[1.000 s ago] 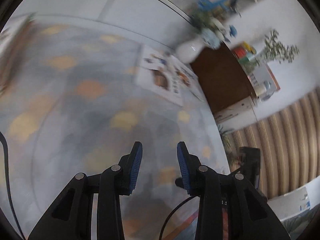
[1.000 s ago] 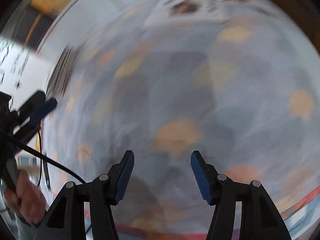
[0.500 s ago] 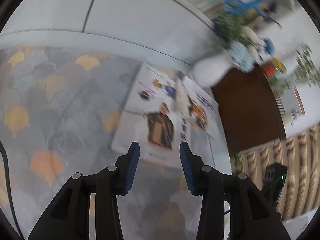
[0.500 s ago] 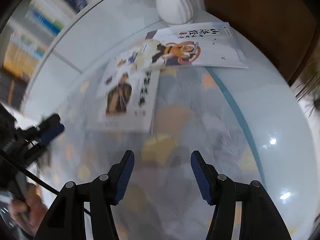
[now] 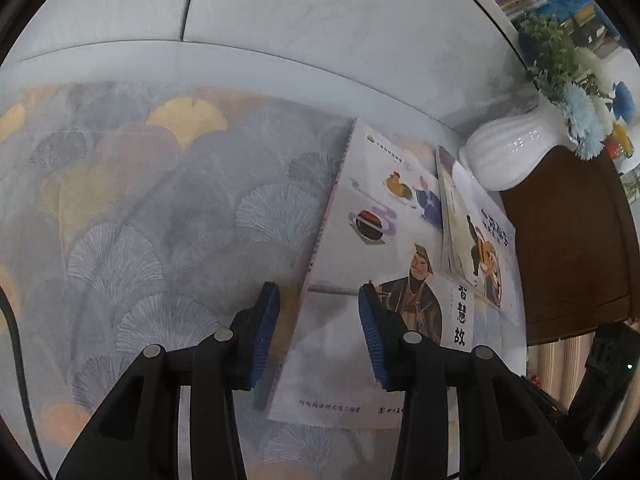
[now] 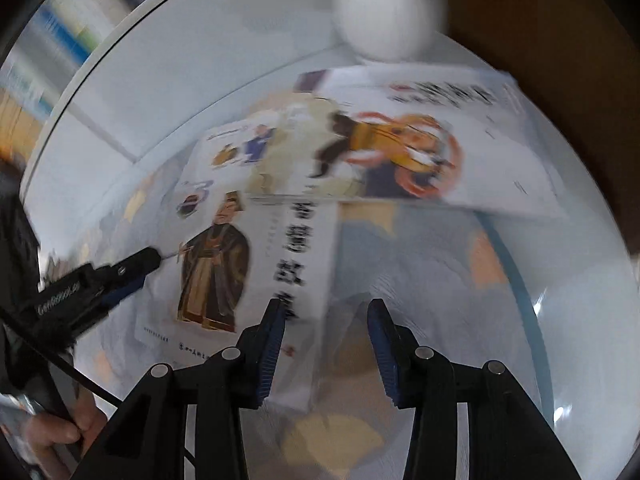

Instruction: Organize books

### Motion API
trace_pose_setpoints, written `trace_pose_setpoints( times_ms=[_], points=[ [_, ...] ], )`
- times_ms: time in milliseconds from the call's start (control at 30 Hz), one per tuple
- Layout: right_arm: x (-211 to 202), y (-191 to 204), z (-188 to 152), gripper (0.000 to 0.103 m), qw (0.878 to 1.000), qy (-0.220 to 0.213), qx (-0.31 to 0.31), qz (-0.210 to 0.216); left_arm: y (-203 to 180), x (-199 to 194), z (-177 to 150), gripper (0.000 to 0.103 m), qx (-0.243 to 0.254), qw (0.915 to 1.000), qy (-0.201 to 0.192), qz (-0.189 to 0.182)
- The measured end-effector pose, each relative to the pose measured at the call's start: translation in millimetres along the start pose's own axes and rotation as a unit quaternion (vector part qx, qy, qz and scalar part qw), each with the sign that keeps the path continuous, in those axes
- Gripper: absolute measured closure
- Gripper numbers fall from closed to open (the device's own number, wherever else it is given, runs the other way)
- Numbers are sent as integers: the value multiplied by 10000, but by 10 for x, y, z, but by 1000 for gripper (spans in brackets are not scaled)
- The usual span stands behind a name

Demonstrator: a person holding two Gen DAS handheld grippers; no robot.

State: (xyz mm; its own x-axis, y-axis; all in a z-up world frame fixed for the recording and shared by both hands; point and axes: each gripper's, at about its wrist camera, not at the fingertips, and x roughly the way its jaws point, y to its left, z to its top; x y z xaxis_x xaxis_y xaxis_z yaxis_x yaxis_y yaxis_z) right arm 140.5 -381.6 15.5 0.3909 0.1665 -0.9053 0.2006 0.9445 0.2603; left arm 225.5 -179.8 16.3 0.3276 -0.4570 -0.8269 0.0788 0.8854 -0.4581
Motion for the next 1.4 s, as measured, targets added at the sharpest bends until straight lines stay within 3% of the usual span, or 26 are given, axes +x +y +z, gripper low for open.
trace_pose_setpoints(
  times_ms=[67,167,267,400,533,633,733,833,900,1000,1067,1233,1300,1333,1367,1400],
  points=[
    [22,132,-1,56,9996,89,-212,184,22,-29,-43,64,-69,9999,98,-103],
    [17,296,-71,54,9983,65,-520,-249,146,-144,-194,64,-343,9986,234,-332],
    [-74,282,-206,54,9983,253,-512,84,282,-404,-560,64,-455,9980,262,-343],
    [-244,404,-697,54,9923,546,-1071,299,402,-712,-1213,64,-568,9969,490,-247],
    [-497,466,-1378,40,9836,730,-1618,319,447,-999,-2032,64,-790,9932,723,-448],
    [-688,429,-1834,38,9761,891,-1954,321,492,-1158,-2456,62,-1065,9900,703,-608],
    [-774,331,-2029,39,9702,1054,-2169,235,504,-1238,-2669,62,-1248,9883,645,-593],
    [-843,163,-2027,39,9745,1064,-1972,132,477,-1263,-2763,62,-1119,9903,651,-499],
    [-870,65,-2022,40,9771,953,-1896,-164,442,-1272,-2823,62,-927,9931,580,-412],
    [-936,45,-2005,57,9777,800,-1927,-237,413,-1300,-2915,62,-965,9940,375,-357],
    [-974,66,-2059,65,9755,781,-2055,-101,422,-1308,-2963,62,-1064,9931,266,-411],
    [-1022,10,-2277,66,9768,969,-1818,580,474,-1315,-2947,61,-1338,9889,210,-604],
    [-1004,-189,-2196,66,9801,1066,-1358,979,542,-1372,-2927,61,-1663,9783,118,-1233],
    [-997,-306,-2152,66,9808,1111,-1120,1149,579,-1410,-2930,61,-1846,9680,6,-1697],
    [-968,-447,-2107,66,9788,1199,-773,1471,633,-1445,-2924,61,-2144,9459,-92,-2434],
    [-932,-497,-2079,66,9763,1259,-549,1674,642,-1455,-2921,61,-2292,9331,-145,-2767]
  ],
)
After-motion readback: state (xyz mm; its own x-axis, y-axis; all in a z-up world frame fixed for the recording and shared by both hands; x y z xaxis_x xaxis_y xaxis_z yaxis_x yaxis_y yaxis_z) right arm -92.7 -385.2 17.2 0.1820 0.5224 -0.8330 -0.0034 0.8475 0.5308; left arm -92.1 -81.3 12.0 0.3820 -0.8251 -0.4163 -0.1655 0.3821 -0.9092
